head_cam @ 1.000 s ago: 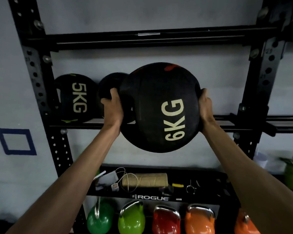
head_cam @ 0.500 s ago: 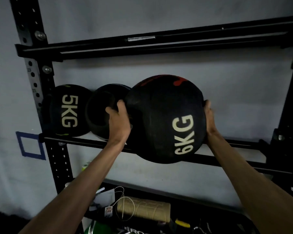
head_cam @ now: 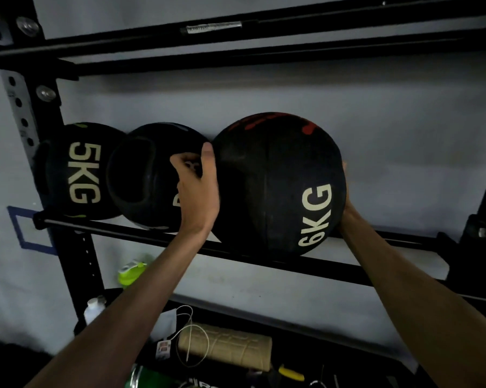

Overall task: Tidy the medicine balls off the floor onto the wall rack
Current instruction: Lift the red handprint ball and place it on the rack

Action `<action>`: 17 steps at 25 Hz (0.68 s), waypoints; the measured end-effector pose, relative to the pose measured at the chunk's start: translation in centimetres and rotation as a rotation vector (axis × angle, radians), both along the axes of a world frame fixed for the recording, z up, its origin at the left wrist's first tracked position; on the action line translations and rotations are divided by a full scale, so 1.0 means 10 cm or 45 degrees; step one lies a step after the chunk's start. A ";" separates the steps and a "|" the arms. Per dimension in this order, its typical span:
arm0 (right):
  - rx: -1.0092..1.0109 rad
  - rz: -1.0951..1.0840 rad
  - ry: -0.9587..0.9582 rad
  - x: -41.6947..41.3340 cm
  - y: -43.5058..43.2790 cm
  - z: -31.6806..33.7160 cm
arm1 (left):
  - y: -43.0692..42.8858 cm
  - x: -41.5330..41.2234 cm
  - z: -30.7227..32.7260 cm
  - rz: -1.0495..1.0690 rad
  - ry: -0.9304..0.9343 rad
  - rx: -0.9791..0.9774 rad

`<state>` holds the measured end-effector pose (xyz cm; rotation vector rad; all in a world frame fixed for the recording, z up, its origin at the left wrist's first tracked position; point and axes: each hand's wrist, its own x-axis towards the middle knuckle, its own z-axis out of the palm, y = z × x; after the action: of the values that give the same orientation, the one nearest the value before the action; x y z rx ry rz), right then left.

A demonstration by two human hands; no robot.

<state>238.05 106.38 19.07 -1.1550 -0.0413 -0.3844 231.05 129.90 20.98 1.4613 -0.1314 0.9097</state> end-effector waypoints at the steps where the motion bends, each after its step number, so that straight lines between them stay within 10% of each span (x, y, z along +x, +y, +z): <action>1: 0.002 0.042 0.001 -0.02 0.00 0.01 | 0.00 0.03 -0.03 -0.024 -0.069 0.010; 17: -0.416 -0.535 -0.248 -0.84 0.37 0.04 | 0.00 0.02 -0.17 -0.221 -0.250 -0.180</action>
<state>229.67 110.08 19.50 -1.4470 -0.0320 -0.8872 231.22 129.91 19.28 1.2084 -0.3276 0.8998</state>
